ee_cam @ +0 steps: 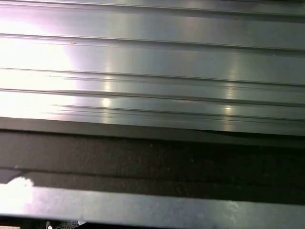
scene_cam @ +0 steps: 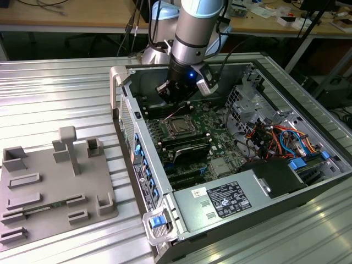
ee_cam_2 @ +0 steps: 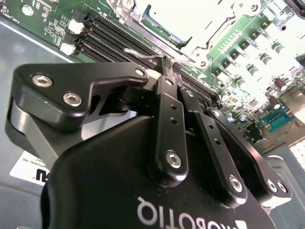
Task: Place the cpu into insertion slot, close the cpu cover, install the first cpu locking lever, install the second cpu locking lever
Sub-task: 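Install the first cpu locking lever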
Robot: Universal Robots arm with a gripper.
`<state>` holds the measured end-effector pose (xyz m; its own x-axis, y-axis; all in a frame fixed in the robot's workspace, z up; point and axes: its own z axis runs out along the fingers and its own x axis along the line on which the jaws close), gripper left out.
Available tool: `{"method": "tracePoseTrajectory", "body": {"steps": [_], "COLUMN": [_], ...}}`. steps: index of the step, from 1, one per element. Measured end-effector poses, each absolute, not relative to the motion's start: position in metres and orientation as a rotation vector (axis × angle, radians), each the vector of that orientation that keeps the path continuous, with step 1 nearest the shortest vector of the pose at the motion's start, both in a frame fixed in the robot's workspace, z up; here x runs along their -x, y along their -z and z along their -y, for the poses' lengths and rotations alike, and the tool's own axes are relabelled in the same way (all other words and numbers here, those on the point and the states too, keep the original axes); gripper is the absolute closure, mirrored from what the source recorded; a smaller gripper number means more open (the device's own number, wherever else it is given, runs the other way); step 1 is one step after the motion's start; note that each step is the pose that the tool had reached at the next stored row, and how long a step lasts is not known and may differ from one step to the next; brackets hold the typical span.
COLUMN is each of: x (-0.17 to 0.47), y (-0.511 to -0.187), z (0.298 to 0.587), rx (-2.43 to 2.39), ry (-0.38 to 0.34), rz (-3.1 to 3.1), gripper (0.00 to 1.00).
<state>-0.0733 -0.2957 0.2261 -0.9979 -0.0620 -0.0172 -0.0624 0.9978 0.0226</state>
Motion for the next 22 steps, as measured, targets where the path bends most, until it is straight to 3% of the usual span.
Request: {"method": "tracePoseTrajectory", "body": {"steps": [22], "x": [0.055], "y": [-0.210], "z": [0.299], "rx": [0.097], "ry": [-0.029], "rz": [-3.125], "gripper": [0.89]}}
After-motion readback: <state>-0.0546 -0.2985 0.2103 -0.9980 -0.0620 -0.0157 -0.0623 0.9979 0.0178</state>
